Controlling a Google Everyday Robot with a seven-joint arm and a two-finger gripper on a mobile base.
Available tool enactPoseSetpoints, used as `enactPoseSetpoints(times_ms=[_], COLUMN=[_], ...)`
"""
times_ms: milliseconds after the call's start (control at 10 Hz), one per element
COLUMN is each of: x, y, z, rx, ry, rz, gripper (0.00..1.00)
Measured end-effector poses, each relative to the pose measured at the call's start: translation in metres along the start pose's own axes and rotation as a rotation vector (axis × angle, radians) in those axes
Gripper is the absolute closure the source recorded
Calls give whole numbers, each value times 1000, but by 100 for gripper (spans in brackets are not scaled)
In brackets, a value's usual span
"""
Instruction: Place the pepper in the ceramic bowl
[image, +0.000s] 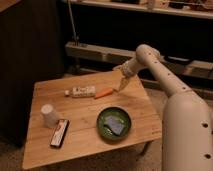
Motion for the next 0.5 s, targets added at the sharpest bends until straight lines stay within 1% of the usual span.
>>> enactPoseSetpoints(times_ms=[100, 200, 300, 400, 500], x=[-6, -7, -4, -4, -4], y=[2, 6, 13, 17, 19], z=[13, 21, 35, 45, 54], rx=[-19, -39, -71, -94, -110], ry=[-4, -2, 8, 15, 22], rz=[-10, -14, -16, -17, -18], gripper=[20, 20, 20, 20, 20])
